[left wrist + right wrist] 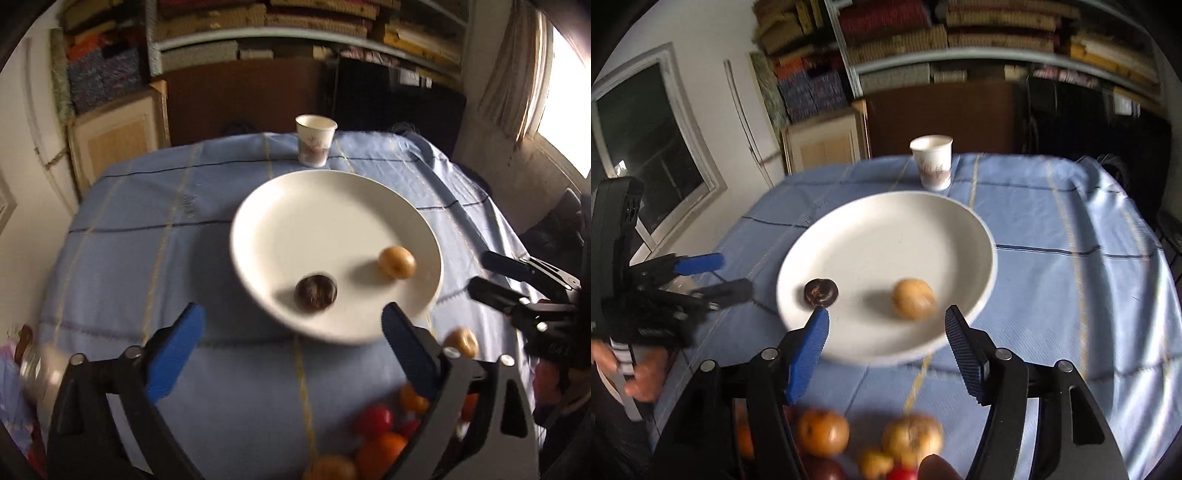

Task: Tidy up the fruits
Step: 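Place the mangosteen on the white plate with the left tool while the right tool places the pear, then grasp the yellow-orange fruit with the left tool while the right tool grasps the orange, then release both fruits onto the white plate from the left and right tools, then grasp the dark mangosteen with the right tool while the left tool grasps a dark plum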

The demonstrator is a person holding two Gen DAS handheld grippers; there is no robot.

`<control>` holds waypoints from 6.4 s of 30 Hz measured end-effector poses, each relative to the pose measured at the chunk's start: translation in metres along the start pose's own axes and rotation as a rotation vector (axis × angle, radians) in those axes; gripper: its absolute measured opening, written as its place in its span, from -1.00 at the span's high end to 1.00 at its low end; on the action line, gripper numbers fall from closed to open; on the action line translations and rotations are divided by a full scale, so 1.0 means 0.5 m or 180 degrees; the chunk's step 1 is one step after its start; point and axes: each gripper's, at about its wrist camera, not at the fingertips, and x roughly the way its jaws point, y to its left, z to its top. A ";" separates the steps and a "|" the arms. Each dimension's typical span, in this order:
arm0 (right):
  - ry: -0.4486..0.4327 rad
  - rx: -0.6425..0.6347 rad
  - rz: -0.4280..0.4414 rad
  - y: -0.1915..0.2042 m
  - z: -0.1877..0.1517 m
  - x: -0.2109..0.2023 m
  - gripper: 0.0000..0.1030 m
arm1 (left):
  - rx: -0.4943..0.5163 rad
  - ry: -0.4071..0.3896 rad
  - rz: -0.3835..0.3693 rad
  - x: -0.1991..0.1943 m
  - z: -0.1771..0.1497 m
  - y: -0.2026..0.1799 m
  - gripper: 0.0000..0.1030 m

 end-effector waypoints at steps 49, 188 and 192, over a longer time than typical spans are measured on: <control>0.0174 0.0280 -0.0048 0.000 -0.234 -0.060 0.13 | -0.0158 0.0236 -0.0256 -0.047 -0.315 0.020 -0.48; 0.0745 -0.0906 0.0192 0.106 -0.306 -0.066 0.17 | 0.0030 -0.0021 -0.0174 -0.155 -0.419 -0.088 -0.78; 0.0706 -0.0640 0.0364 0.079 -0.298 -0.070 0.18 | 0.0132 -0.0023 -0.0270 -0.153 -0.417 -0.110 -0.68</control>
